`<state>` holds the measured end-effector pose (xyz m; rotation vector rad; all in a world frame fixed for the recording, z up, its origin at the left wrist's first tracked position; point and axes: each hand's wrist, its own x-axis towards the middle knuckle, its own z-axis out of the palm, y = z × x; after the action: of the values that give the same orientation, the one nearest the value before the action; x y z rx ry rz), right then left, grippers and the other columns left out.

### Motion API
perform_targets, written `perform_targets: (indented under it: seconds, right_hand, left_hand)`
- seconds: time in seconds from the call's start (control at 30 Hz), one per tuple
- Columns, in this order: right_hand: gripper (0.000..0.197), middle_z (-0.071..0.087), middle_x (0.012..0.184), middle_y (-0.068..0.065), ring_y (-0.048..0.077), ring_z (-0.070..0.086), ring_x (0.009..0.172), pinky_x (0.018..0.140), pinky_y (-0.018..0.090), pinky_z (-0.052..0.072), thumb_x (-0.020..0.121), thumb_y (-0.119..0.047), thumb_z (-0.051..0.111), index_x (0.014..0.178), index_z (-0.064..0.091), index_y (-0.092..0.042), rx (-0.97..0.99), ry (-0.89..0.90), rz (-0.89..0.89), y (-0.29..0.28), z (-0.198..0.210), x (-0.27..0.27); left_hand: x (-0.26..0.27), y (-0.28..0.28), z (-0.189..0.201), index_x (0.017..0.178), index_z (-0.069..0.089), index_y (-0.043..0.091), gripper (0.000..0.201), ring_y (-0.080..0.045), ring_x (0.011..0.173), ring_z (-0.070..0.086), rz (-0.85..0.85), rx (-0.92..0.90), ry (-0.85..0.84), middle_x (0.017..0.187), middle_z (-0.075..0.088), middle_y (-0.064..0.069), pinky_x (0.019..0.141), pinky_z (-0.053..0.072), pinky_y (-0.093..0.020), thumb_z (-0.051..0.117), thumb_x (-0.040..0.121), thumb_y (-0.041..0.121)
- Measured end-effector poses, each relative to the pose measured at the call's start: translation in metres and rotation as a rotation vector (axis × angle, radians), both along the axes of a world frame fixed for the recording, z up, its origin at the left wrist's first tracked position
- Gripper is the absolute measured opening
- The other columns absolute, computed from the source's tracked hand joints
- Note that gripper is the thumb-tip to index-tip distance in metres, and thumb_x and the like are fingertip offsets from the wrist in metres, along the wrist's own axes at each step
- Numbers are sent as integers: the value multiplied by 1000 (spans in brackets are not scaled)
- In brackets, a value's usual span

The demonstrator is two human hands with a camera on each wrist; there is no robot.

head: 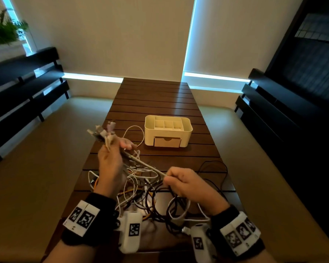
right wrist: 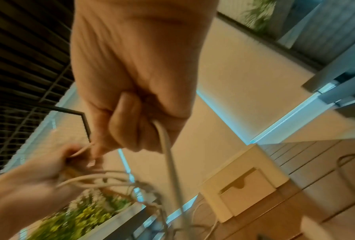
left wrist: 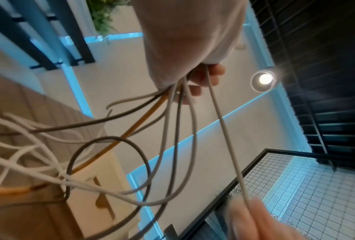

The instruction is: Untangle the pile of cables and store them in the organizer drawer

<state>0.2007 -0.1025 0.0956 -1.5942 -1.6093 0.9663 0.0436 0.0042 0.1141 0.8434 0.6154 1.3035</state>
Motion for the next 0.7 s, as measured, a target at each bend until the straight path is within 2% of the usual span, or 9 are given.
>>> perform_targets:
  seconds: [0.07,0.13,0.2,0.27,0.37,0.47,0.53,0.6,0.7]
  right_hand:
    - [18,49,54,-10,0,40,44,46,13,33,94,-20,49,78,57,-18,-95,-2,8,-9,-2,26]
    - [21,53,50,-12,-1,43,43,48,14,34,94,-20,50,75,59,-19,-133,-18,-48,-18,-10,54]
    - [23,54,52,-12,-2,46,46,51,15,36,93,-21,53,71,60,-21,-156,-68,-106,-26,-18,78]
    - [23,57,62,-10,-2,50,55,60,18,39,91,-20,56,69,62,-22,-122,-117,-185,-33,-23,94]
    - [28,57,65,-9,0,50,60,64,21,39,90,-16,57,64,62,-26,51,-43,-349,-33,-17,96]
    - [21,60,69,-7,3,52,64,64,18,42,90,-20,57,71,62,-28,168,-130,-311,-20,7,74]
    - [15,58,67,-11,-2,51,61,61,12,41,89,-22,57,76,63,-26,217,-224,-216,-9,25,51]
    - [12,54,64,-14,-1,49,58,59,10,39,90,-23,56,81,63,-22,268,-324,-142,1,37,31]
    - [14,48,62,-18,-1,44,56,55,10,35,92,-19,54,79,59,-22,359,-372,-148,13,44,14]
  left_hand:
    - [-14,9,10,57,48,21,45,-8,45,48,39,-57,-147,47,46,8,51,47,-21,37,97,41]
    - [-31,21,19,55,46,24,50,-4,37,34,95,-70,-223,42,38,9,39,33,-16,34,97,49]
    - [-50,33,24,56,47,24,51,-3,35,26,122,-28,-241,41,34,9,37,21,-16,33,95,53]
    - [-63,42,24,57,47,24,47,-4,35,23,136,22,-218,42,33,8,38,19,-17,38,93,54]
    - [-67,42,20,59,57,23,36,-2,37,27,74,156,29,45,40,10,38,21,-17,59,78,54]
    - [-45,25,13,66,69,25,5,1,48,51,-104,315,417,58,63,12,45,36,-12,68,71,27]
    - [-24,10,6,79,71,20,16,0,70,65,-229,364,571,79,73,15,62,48,-17,70,71,7]
    - [-3,-5,2,90,72,14,20,-3,80,66,-391,406,641,93,74,9,67,50,-19,72,70,14]
    - [17,-21,-6,85,69,5,17,-3,56,56,-524,405,666,69,66,-1,54,44,-14,66,80,22]
